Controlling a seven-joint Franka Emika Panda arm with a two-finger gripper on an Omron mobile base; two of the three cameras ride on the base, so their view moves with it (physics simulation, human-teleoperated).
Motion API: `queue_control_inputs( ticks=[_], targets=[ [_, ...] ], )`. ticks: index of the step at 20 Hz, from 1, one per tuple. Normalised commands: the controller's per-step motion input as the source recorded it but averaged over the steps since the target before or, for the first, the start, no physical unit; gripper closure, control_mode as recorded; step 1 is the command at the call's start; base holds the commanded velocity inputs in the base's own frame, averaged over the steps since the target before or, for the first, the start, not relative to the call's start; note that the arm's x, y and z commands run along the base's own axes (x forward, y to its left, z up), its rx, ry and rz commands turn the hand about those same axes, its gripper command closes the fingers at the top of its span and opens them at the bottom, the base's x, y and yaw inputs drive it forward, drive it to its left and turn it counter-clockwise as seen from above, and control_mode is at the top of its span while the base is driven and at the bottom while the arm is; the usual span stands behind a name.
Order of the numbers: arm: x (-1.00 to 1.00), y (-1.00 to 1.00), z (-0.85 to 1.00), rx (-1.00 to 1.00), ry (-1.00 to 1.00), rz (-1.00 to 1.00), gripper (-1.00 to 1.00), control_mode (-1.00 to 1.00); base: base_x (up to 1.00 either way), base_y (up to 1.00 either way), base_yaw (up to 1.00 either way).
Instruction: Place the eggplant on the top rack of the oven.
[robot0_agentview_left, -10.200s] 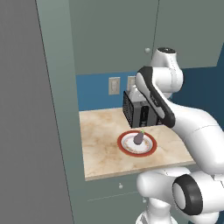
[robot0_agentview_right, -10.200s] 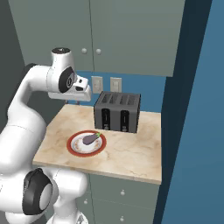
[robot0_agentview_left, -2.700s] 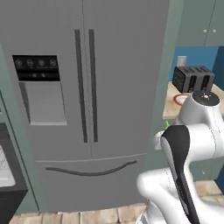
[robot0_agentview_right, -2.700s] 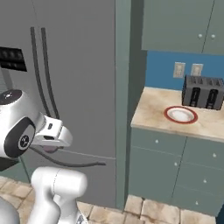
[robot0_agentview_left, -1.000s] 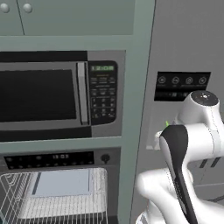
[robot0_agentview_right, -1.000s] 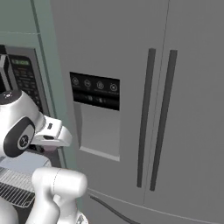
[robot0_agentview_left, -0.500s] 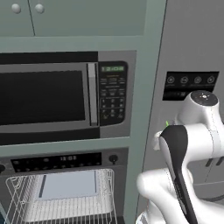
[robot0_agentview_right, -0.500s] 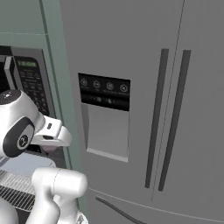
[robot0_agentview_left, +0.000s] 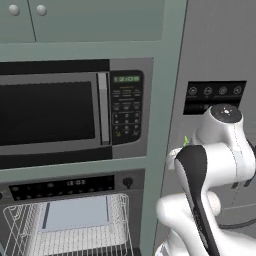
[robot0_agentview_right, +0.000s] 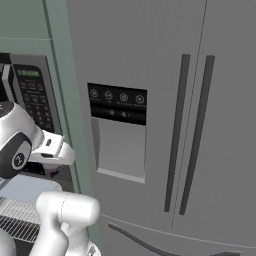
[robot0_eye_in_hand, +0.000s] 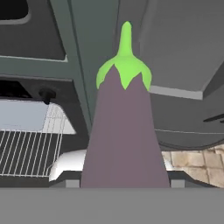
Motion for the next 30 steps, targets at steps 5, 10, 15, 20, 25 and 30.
queue_control_inputs(
  ticks=[5, 10, 15, 20, 25, 30],
  targets=[
    [0.0, 1.0, -0.41, 0.0, -0.29, -0.1, 1.0, -1.0, 0.0, 0.0, 0.0],
    [0.0, 1.0, -0.87, 0.0, -0.18, -0.07, 1.0, -1.0, 0.0, 0.0, 0.0],
    [-0.07, 1.0, -1.0, 0.0, -0.15, -0.01, 1.0, -1.0, 0.0, 0.0, 0.0],
    [-0.01, 1.0, -1.0, -0.02, -0.11, 0.0, 1.0, -1.0, 0.0, 0.0, 0.0],
    [0.37, 1.0, -1.0, -0.05, -0.01, -0.07, 1.0, -1.0, 0.0, 0.0, 0.0],
    [0.53, 1.0, -0.98, 0.0, 0.2, -0.05, 1.0, -1.0, 0.0, 0.0, 0.0]
  ],
)
